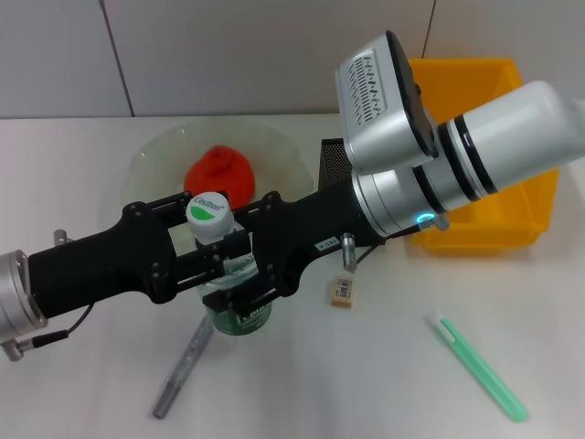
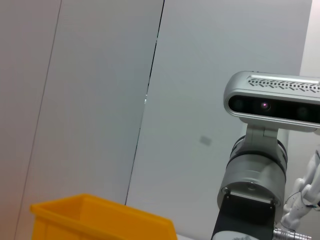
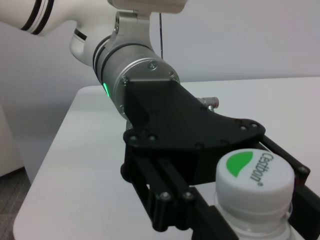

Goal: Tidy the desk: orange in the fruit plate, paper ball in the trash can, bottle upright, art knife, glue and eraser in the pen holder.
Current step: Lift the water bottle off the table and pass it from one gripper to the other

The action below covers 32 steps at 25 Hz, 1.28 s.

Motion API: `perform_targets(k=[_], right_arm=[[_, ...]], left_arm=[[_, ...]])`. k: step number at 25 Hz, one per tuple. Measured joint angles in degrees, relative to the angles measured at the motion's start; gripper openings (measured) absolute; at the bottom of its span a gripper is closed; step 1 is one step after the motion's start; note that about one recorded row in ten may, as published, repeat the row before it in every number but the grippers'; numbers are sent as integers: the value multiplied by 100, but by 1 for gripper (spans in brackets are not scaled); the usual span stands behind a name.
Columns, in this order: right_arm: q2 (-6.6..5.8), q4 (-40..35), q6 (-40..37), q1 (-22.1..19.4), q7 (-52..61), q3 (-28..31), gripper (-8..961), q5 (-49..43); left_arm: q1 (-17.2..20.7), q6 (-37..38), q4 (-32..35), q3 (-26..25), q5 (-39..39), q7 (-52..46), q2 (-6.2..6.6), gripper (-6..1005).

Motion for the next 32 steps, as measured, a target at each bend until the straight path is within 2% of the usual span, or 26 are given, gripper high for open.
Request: perform_targets(k=[11,20,32], right_arm=[[3,25,19,-79,-104,2,765,94],[-3,34,22,-430,-756,13,762,737],[6,193,62,-592,-984,25,735,1009]], left_arm=[[4,20,-76,-32,6,-54,18,544],[37,9,-55,-37,26,-173,42,466],[-61,42,-9,-5,21,-364,40,466]])
